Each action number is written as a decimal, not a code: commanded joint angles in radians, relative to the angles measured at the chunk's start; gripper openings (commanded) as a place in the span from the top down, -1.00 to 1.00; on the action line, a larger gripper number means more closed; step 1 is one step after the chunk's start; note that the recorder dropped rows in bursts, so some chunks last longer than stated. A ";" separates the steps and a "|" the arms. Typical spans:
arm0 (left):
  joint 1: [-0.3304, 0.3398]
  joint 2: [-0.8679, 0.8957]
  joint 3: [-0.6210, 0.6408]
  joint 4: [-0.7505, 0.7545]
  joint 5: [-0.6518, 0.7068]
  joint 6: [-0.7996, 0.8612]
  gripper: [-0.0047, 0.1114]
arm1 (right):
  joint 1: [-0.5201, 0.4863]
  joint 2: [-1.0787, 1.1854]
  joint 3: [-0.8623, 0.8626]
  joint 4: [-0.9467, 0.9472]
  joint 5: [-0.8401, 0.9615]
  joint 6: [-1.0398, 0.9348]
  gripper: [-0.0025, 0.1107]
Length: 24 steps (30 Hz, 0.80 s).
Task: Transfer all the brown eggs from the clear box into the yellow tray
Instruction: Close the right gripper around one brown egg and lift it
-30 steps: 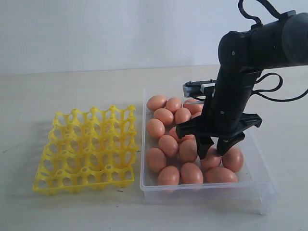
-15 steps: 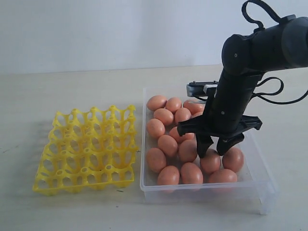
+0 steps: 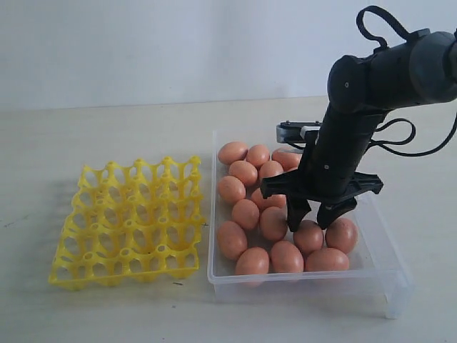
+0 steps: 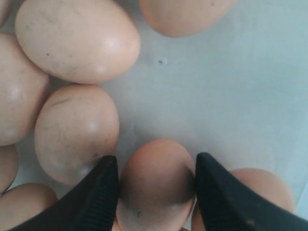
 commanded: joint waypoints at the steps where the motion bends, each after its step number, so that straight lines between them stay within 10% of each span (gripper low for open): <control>1: -0.005 -0.006 -0.004 -0.002 -0.006 -0.006 0.92 | -0.002 0.064 0.019 -0.006 0.034 -0.018 0.14; 24: -0.005 -0.006 -0.004 -0.002 -0.006 -0.006 0.92 | -0.002 0.066 0.058 0.001 0.016 -0.064 -0.06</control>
